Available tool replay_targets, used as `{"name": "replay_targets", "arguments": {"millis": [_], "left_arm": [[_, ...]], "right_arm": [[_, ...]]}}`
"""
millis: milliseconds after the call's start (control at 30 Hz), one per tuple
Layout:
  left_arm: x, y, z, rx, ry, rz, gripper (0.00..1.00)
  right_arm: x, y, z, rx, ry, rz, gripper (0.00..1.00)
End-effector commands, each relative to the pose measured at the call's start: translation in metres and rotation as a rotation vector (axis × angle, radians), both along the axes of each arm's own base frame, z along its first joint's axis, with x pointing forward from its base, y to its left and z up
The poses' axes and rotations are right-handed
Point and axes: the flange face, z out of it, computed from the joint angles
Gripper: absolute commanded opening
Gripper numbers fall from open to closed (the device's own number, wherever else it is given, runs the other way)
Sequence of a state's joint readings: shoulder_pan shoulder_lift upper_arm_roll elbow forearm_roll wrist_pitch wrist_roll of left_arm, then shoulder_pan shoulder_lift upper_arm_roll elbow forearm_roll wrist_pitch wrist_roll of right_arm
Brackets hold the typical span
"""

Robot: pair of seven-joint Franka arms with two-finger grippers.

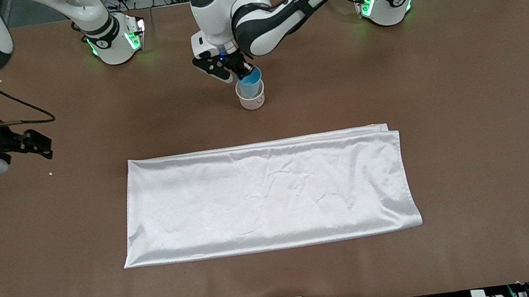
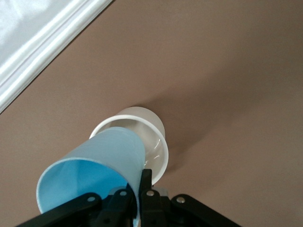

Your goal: Place blue cup into white mug on table

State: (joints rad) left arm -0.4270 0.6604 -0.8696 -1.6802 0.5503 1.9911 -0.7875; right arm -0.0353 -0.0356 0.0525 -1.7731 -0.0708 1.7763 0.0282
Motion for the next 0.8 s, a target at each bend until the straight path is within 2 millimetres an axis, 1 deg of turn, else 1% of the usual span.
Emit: {"name": "replay_targets", "arguments": {"millis": [0, 100, 167, 200, 233, 267, 300, 400, 600, 767], "left_arm": [[-0.002, -0.005, -0.001, -0.002, -0.019, 0.010, 0.00], [-0.002, -0.005, -0.001, -0.002, -0.019, 0.010, 0.00], [-0.003, -0.005, -0.002, 0.000, -0.018, 0.008, 0.00], [-0.002, -0.004, -0.002, 0.001, -0.019, 0.009, 0.05], [-0.003, -0.005, -0.002, 0.000, -0.018, 0.006, 0.23], [-0.002, -0.004, -0.002, 0.000, -0.018, 0.006, 0.47], [-0.002, -0.004, -0.002, 0.000, -0.019, 0.004, 0.99], [0.000, -0.004, 0.000, 0.001, -0.022, 0.003, 1.00], [0.004, -0.001, 0.007, 0.002, -0.032, 0.008, 1.00], [0.007, 0.004, 0.026, 0.016, -0.062, 0.011, 1.00]], "right_arm": [[-0.003, -0.002, 0.055, 0.004, 0.006, 0.000, 1.00], [-0.005, 0.003, 0.066, 0.017, -0.002, 0.008, 1.00], [-0.005, 0.003, 0.074, 0.076, -0.017, 0.018, 1.00], [-0.005, -0.001, 0.076, 0.119, -0.021, 0.016, 1.00], [-0.004, -0.006, 0.077, 0.158, -0.024, 0.017, 1.00], [-0.004, -0.008, 0.078, 0.185, -0.029, 0.018, 1.00], [-0.004, -0.010, 0.080, 0.200, -0.037, 0.017, 1.00], [-0.003, -0.010, 0.086, 0.194, -0.052, 0.021, 1.00], [-0.004, -0.014, 0.083, 0.078, -0.034, 0.033, 1.00], [-0.005, -0.016, 0.082, 0.073, -0.026, 0.031, 1.00]]}}
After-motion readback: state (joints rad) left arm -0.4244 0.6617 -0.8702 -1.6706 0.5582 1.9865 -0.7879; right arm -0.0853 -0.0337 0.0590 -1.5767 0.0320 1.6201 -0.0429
